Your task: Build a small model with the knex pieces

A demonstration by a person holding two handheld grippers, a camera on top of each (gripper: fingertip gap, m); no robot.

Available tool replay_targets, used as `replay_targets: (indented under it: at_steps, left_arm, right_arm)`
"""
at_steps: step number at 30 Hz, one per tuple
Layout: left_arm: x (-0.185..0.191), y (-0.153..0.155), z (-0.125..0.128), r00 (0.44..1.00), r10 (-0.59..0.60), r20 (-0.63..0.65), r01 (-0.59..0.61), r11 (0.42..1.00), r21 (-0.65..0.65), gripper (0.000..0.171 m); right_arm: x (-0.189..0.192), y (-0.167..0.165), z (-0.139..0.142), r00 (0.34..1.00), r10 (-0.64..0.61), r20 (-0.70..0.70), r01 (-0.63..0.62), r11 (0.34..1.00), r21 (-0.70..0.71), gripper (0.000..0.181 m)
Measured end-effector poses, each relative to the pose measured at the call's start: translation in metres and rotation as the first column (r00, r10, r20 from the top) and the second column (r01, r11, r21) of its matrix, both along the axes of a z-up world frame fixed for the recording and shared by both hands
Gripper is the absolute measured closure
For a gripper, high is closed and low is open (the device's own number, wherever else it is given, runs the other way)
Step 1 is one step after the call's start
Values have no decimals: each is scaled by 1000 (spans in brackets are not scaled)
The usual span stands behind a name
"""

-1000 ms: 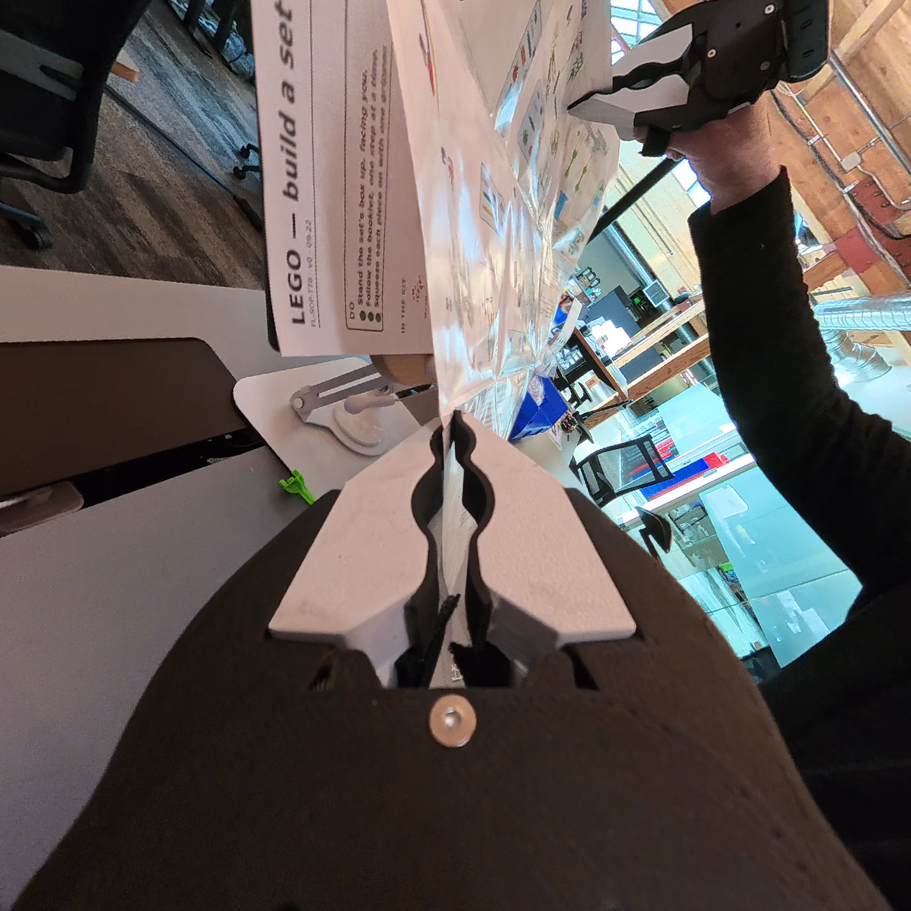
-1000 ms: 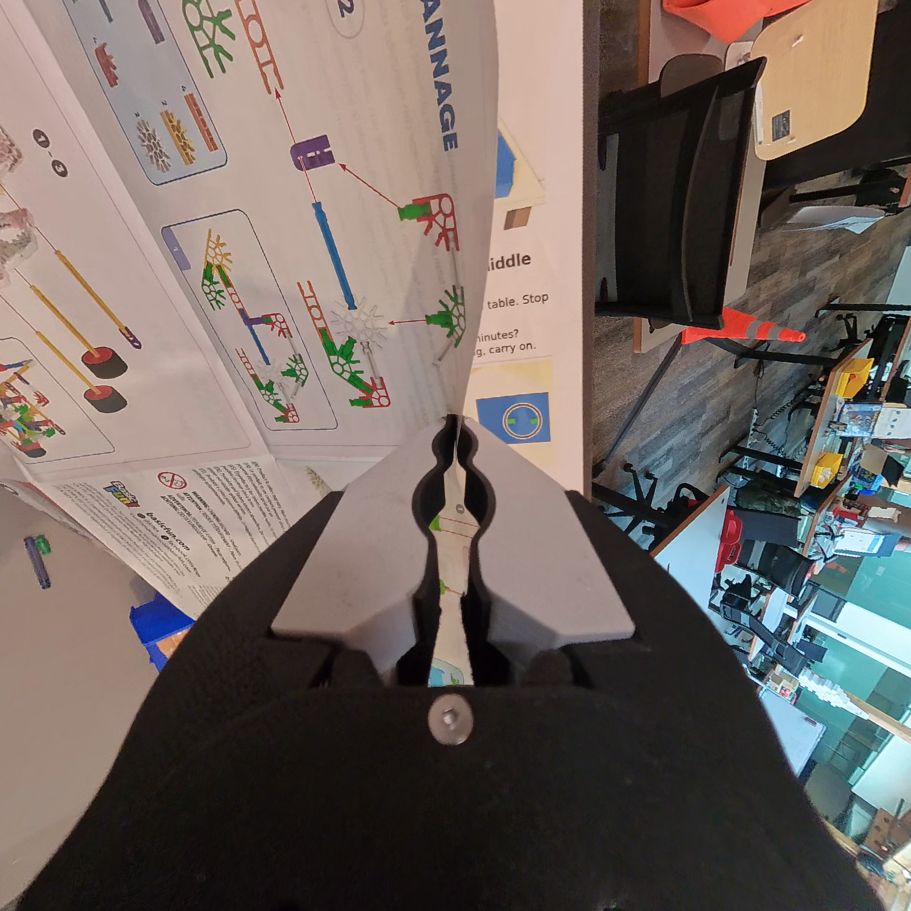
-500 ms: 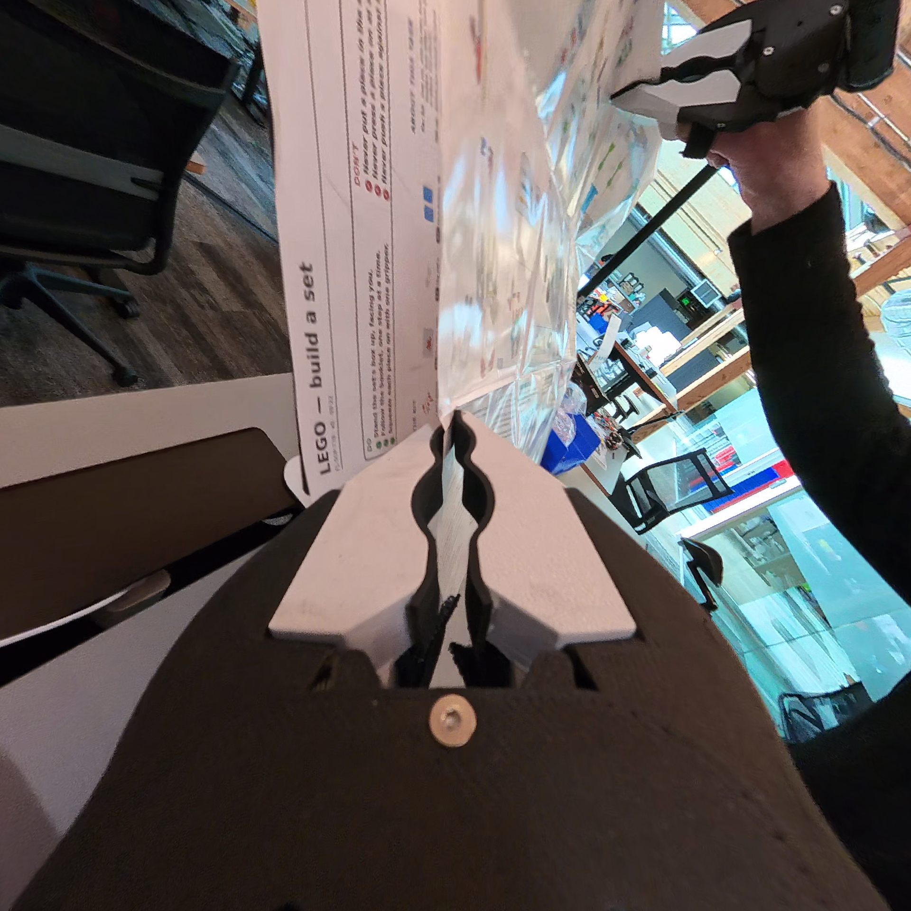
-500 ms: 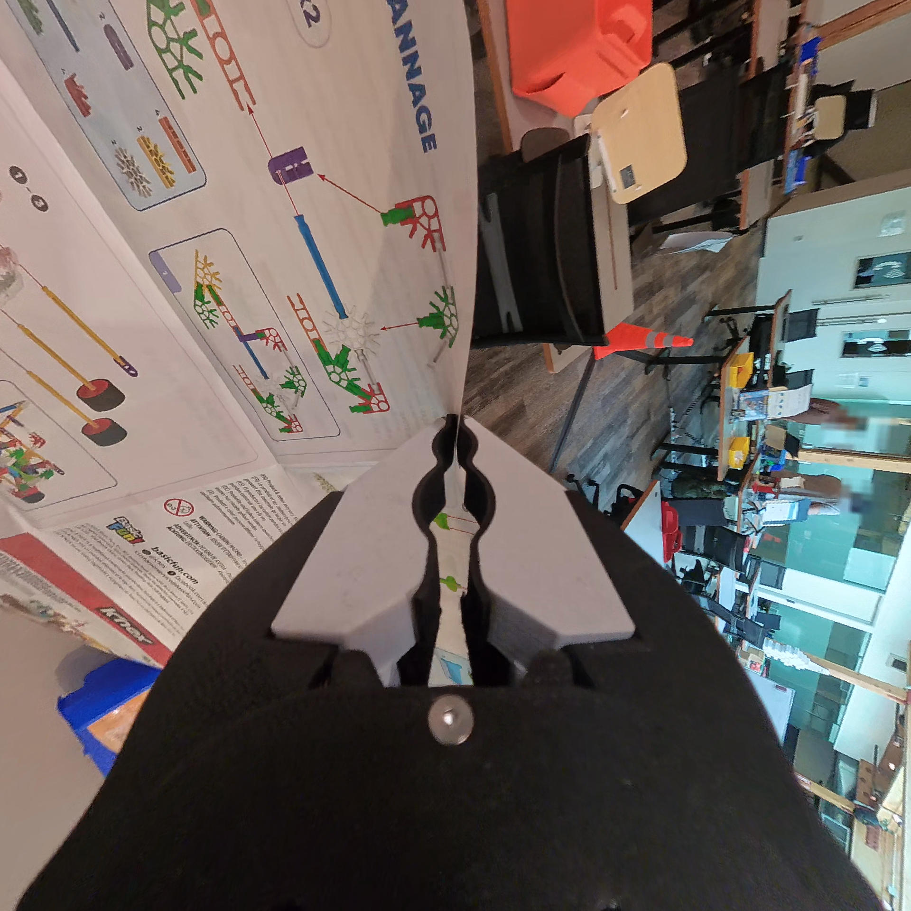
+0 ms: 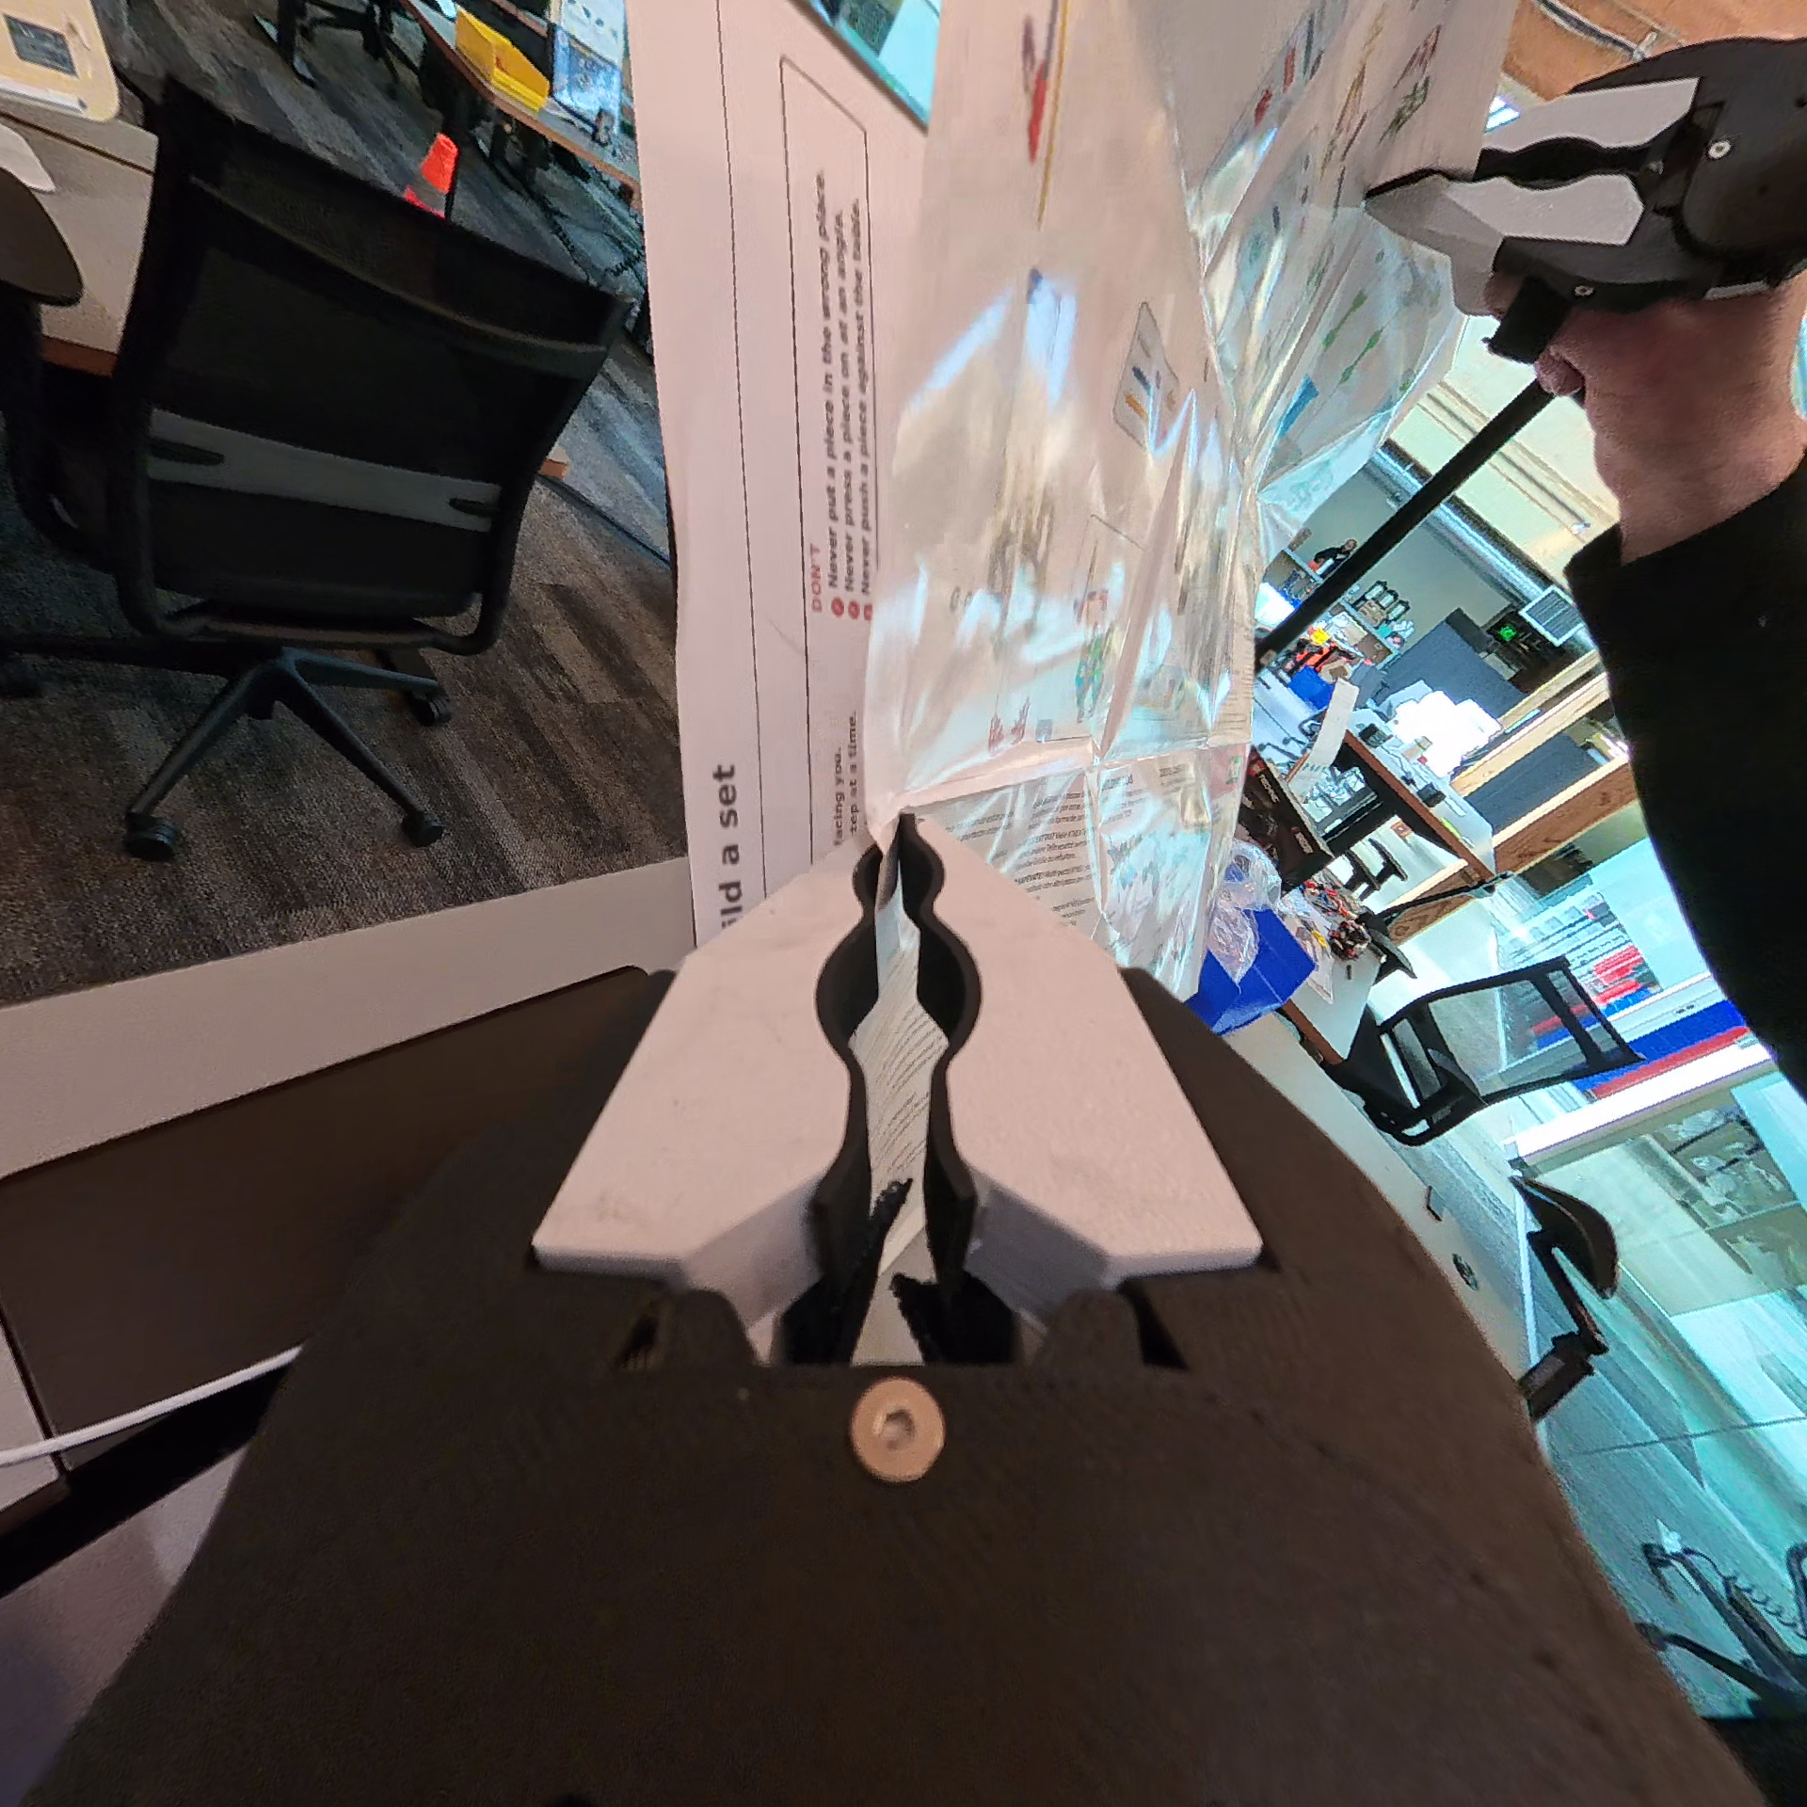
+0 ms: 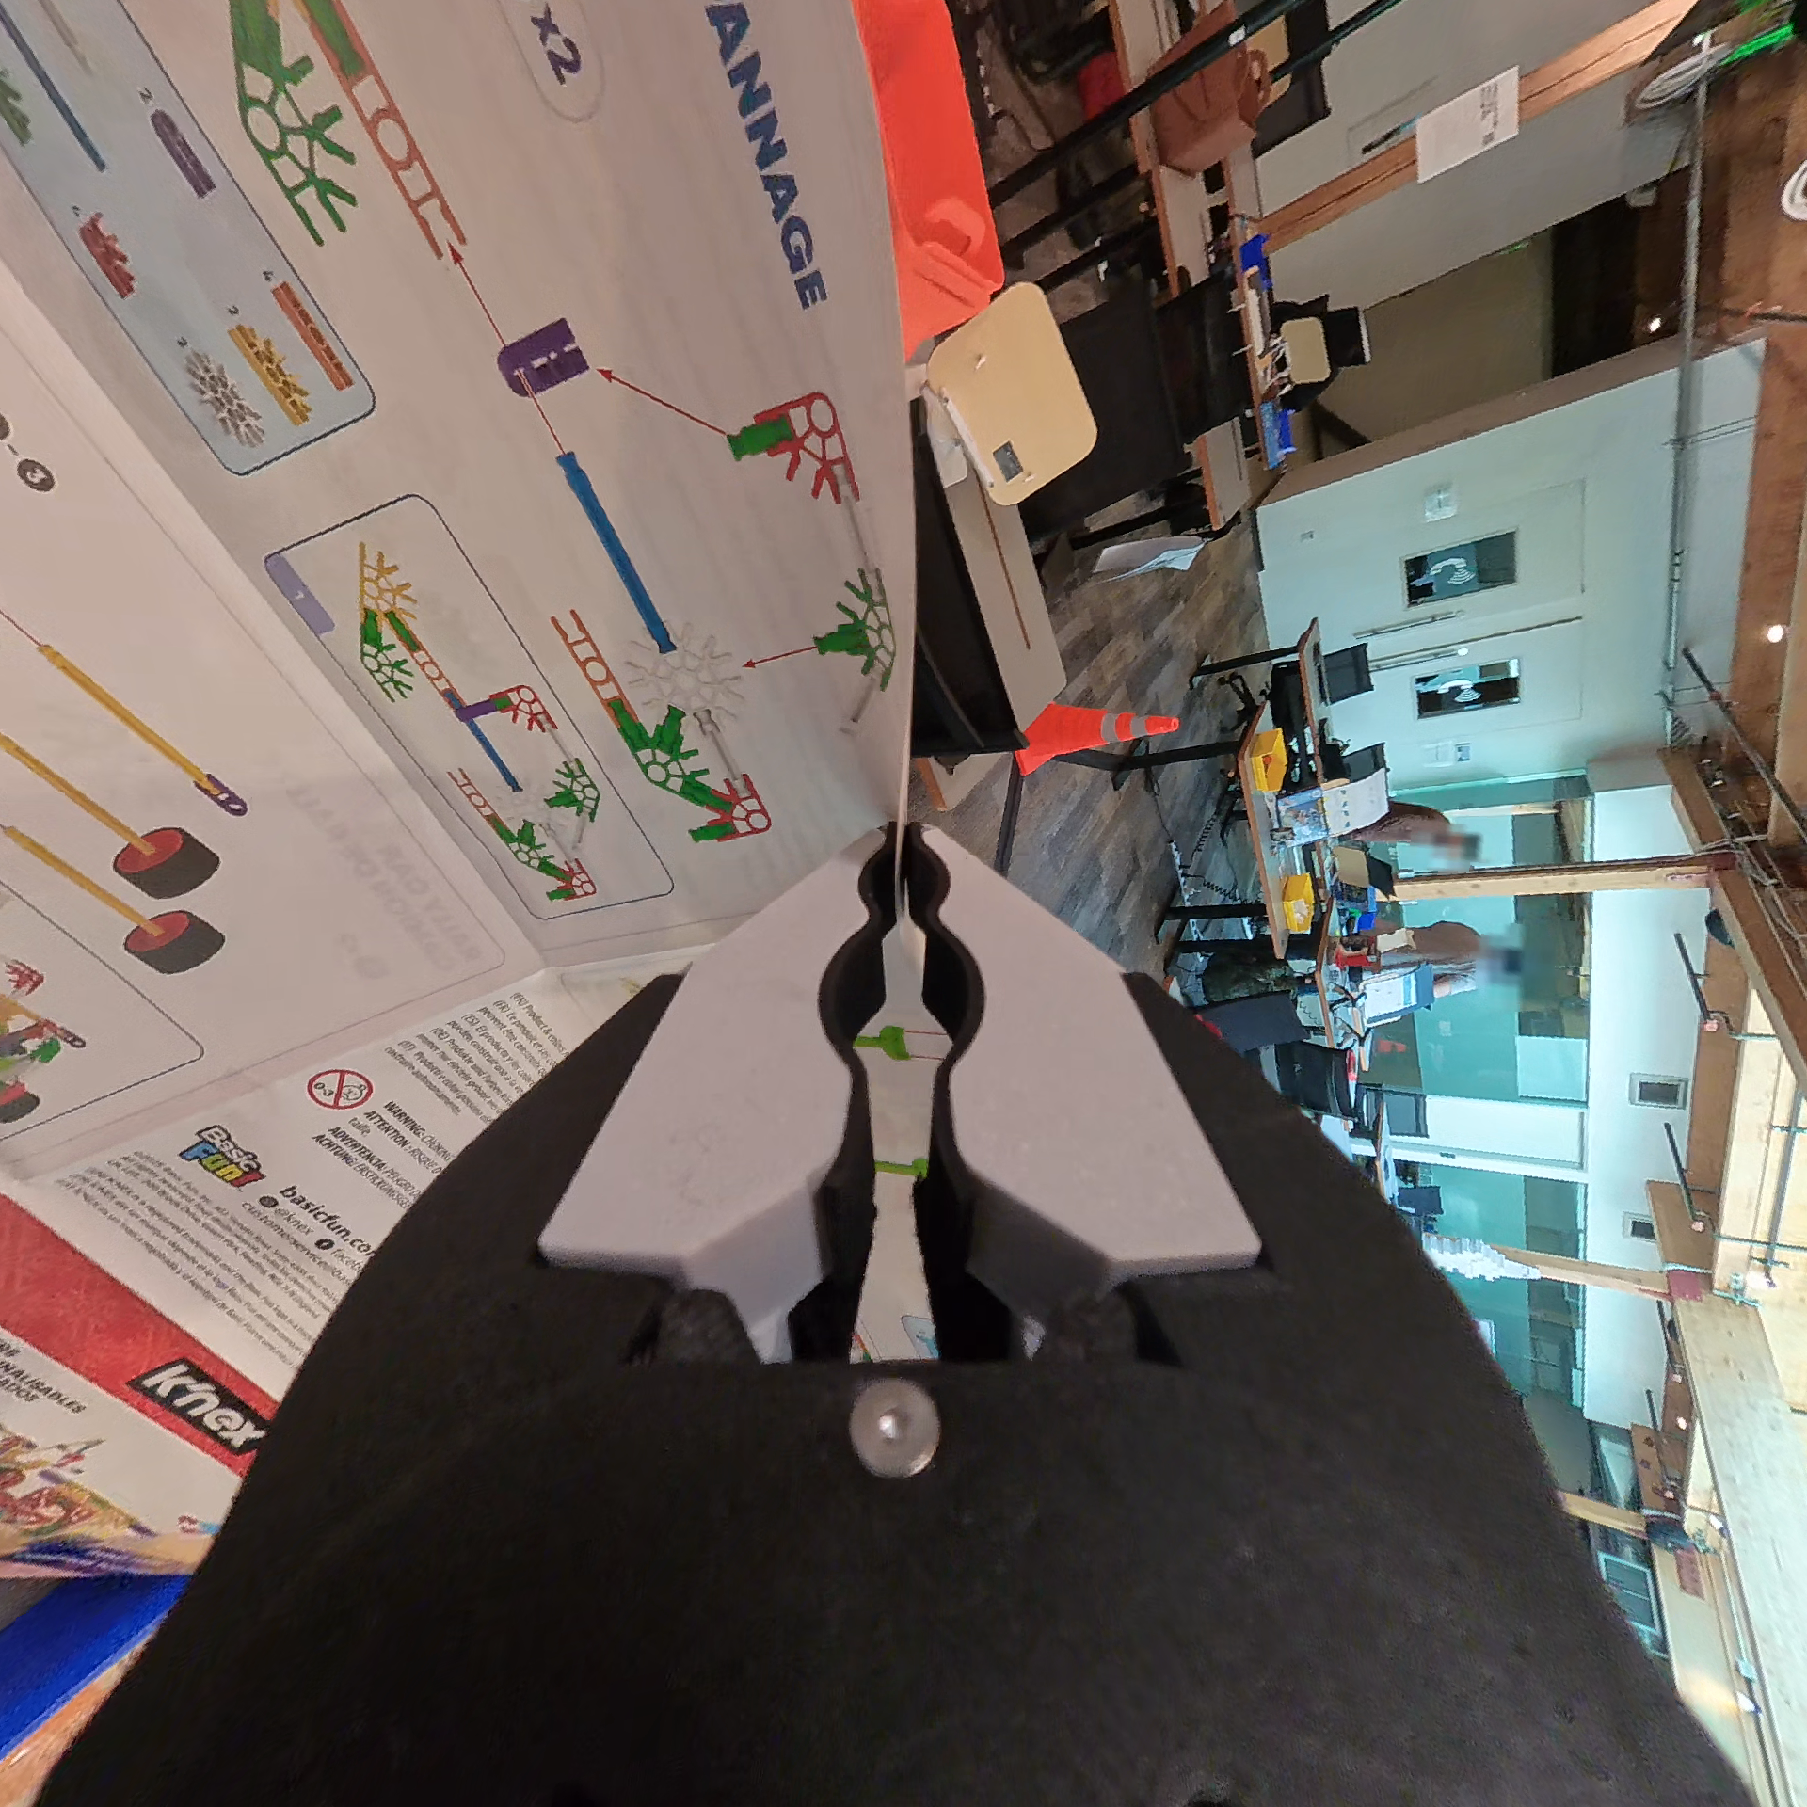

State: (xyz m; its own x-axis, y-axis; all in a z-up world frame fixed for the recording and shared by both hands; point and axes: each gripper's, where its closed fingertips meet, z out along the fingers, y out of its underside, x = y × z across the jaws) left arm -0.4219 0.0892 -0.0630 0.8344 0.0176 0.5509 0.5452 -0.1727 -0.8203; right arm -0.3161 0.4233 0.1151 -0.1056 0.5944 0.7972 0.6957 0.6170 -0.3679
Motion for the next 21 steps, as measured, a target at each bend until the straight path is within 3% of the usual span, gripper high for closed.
replay_targets:
  at_steps: [12, 21]
  left_arm:
    - [-25, 13, 32, 996, 60, -71, -59, 998, 24, 171]
    - [-36, 14, 16, 995, 81, -63, -81, 997, -4, 171]
  right_arm:
    - [-7, 5, 29, 994, -8, -111, 10, 1000, 14, 181]
    - [-17, 1, 17, 996, 12, -87, -12, 1000, 9, 181]
